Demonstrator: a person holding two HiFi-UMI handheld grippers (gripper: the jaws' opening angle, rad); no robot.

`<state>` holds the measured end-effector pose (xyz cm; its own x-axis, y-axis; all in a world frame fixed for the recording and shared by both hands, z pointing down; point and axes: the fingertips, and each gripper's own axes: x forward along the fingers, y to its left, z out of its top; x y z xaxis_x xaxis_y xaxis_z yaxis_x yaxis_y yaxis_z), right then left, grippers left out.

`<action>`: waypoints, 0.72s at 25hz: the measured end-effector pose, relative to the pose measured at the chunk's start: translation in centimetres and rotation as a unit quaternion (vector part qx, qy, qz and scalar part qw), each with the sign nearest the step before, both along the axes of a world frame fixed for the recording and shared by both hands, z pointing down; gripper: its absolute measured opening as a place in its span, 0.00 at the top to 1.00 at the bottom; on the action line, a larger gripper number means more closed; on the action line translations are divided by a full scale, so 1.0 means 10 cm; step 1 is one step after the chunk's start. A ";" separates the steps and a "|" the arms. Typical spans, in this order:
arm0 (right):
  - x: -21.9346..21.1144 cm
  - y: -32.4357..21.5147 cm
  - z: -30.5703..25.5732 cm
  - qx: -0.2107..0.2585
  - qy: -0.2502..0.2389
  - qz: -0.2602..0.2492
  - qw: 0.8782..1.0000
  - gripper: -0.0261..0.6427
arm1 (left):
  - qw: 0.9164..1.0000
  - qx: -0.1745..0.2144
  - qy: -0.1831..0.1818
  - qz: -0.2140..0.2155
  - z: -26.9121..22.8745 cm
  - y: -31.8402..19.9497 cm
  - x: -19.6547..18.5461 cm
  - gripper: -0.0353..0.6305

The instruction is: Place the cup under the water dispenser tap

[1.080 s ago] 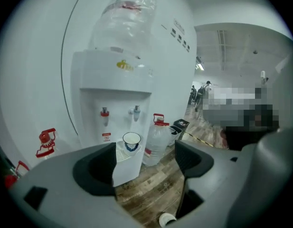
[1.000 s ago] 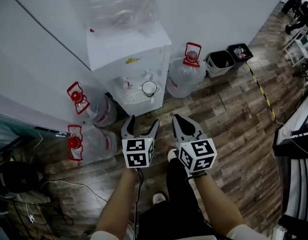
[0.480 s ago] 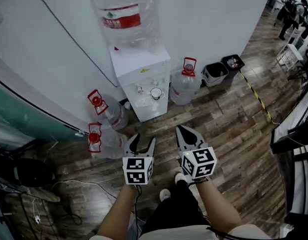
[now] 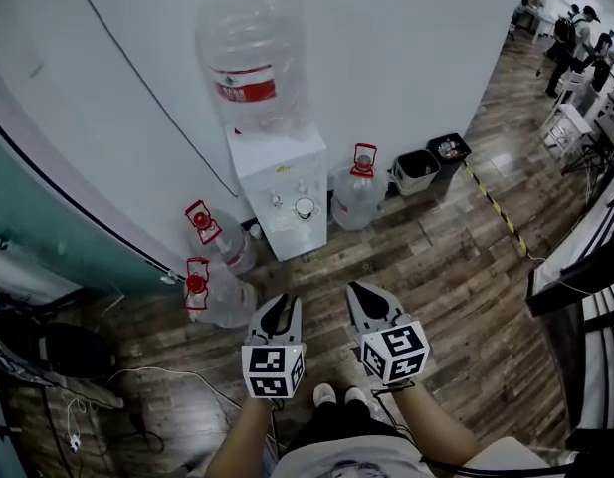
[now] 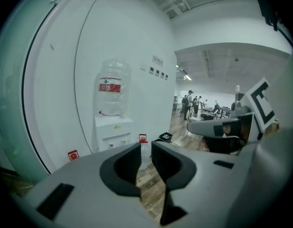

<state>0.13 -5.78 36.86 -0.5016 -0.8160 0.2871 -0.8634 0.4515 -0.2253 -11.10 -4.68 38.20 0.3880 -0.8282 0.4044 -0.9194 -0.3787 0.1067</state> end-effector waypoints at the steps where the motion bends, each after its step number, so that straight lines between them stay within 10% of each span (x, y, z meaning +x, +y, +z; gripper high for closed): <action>1: 0.02 0.06 -0.05 0.003 0.000 -0.003 1.000 0.93 | 1.000 0.004 -0.003 -0.001 -0.06 0.06 0.03 0.78; 18: 0.26 0.59 -0.71 0.035 -0.011 -0.036 0.999 0.93 | 0.999 0.028 -0.021 -0.034 -0.64 0.69 0.18 0.87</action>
